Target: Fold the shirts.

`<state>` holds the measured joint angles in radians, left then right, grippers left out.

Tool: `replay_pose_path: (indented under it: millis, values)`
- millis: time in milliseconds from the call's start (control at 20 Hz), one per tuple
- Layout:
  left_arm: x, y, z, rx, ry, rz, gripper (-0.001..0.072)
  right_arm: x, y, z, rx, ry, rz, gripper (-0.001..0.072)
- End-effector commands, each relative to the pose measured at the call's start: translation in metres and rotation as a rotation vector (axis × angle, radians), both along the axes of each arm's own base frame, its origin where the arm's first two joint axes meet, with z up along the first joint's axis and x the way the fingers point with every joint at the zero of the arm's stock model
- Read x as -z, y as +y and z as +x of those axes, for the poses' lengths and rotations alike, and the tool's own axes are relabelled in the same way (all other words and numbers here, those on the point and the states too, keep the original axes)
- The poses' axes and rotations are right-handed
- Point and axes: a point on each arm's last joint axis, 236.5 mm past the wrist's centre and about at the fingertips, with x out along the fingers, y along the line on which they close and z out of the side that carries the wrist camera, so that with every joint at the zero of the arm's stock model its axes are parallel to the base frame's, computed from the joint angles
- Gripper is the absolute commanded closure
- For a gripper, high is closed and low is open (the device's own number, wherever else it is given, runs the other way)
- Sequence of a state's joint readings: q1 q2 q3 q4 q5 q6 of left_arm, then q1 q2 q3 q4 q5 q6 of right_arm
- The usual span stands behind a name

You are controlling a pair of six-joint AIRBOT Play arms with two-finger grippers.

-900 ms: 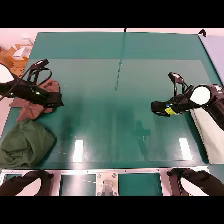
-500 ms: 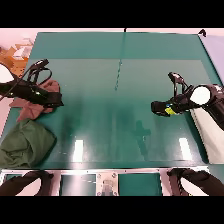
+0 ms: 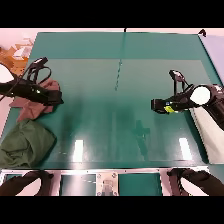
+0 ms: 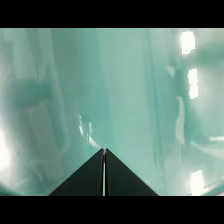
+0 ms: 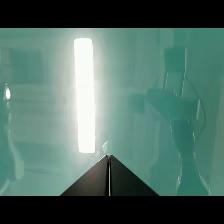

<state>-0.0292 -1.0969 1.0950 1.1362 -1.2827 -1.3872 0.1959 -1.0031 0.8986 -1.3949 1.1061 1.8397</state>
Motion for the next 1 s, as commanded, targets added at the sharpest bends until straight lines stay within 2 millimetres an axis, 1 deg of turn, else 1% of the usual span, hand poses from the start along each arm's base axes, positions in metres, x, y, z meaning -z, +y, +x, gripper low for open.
replay_pose_path:
  millis: [0, 150, 300, 350, 400, 450, 500, 550, 600, 650, 700, 750, 800, 950]
  values:
    - [-0.012, -0.003, 0.027, -0.069, -0.101, -0.04, 0.0687, -0.002, 0.001, 0.005, 0.004, -0.024, 0.005, 0.0696]
    - [-0.02, -0.001, 0.043, -0.102, -0.169, -0.052, 0.0687, -0.002, 0.001, 0.006, 0.005, -0.027, 0.006, 0.0696]
    - [-0.022, 0.001, 0.05, -0.115, -0.196, -0.048, 0.0685, -0.004, 0.002, 0.01, 0.008, -0.048, 0.009, 0.0696]
    - [-0.021, 0.007, 0.053, -0.119, -0.212, -0.02, 0.0631, -0.005, 0.002, 0.013, 0.009, -0.057, 0.01, 0.0695]
    - [-0.016, 0.022, 0.057, -0.116, -0.234, 0.059, 0.0203, -0.006, 0.002, 0.015, 0.011, -0.068, 0.012, 0.0693]
    - [-0.009, 0.05, 0.061, -0.128, -0.249, 0.184, 0.0028, -0.007, 0.002, 0.017, 0.014, -0.077, 0.013, 0.0631]
    - [-0.004, 0.078, 0.062, -0.144, -0.252, 0.313, 0.0025, -0.008, 0.002, 0.019, 0.015, -0.085, 0.014, 0.0549]
    - [0.0, 0.108, 0.06, -0.165, -0.239, 0.438, 0.0025, -0.009, 0.002, 0.021, 0.016, -0.094, 0.016, 0.052]
    - [0.007, 0.135, 0.059, -0.198, -0.21, 0.526, 0.0025, -0.01, 0.002, 0.023, 0.018, -0.104, 0.018, 0.0519]
    - [0.017, 0.154, 0.058, -0.235, -0.173, 0.551, 0.0025, -0.011, 0.002, 0.026, 0.02, -0.119, 0.02, 0.0519]
    - [0.031, 0.165, 0.057, -0.268, -0.128, 0.542, 0.0025, -0.013, 0.002, 0.029, 0.023, -0.134, 0.021, 0.0519]
    - [0.049, 0.176, 0.056, -0.293, -0.072, 0.53, 0.0024, -0.015, 0.003, 0.033, 0.025, -0.149, 0.023, 0.0518]
    - [0.071, 0.182, 0.055, -0.313, -0.011, 0.508, 0.0025, -0.016, 0.003, 0.035, 0.028, -0.161, 0.025, 0.0519]
    - [0.129, 0.191, 0.051, -0.314, 0.131, 0.488, 0.0025, -0.018, 0.003, 0.038, 0.029, -0.176, 0.027, 0.0519]
